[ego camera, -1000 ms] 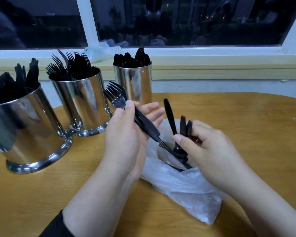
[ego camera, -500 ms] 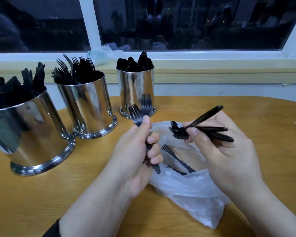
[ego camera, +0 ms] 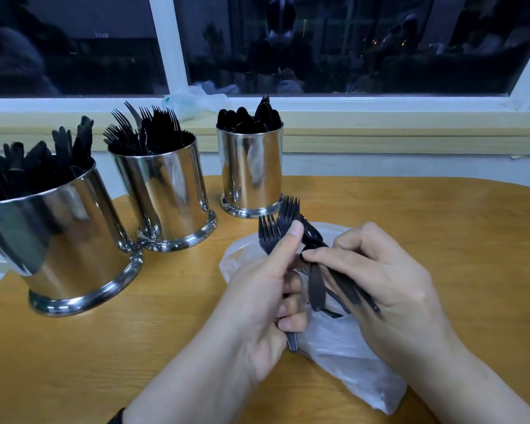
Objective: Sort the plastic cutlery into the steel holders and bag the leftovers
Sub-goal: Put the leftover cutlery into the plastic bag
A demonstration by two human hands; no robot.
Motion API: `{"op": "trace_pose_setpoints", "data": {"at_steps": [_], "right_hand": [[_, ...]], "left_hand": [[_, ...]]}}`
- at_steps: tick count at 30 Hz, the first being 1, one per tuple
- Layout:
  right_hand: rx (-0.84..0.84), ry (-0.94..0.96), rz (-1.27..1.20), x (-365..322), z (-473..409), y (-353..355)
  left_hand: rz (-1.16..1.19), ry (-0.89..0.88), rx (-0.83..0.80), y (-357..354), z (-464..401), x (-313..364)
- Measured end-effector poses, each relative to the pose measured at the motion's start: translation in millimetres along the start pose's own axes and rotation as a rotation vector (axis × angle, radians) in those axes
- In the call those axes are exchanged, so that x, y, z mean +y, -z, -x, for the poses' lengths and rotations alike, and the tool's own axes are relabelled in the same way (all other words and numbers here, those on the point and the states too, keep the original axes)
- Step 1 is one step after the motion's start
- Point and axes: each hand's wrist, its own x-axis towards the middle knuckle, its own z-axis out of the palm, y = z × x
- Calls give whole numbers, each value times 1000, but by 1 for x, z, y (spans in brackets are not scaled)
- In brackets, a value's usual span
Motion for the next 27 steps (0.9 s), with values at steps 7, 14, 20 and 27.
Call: {"op": "trace_pose_setpoints", "data": {"at_steps": [7,14,20,27], "right_hand": [[-137,-23,23,1,-2,-6],[-211,15,47,5,0,-9],[-262,-102,-82,3,2,-5],[-31,-669,-371,-15,-19,-3]], "left_hand": [[-8,-51,-26,2,3,11],[41,-121,27,6,0,12],[94,-155,79,9,0,17],[54,-183,-11,10,0,15]]}}
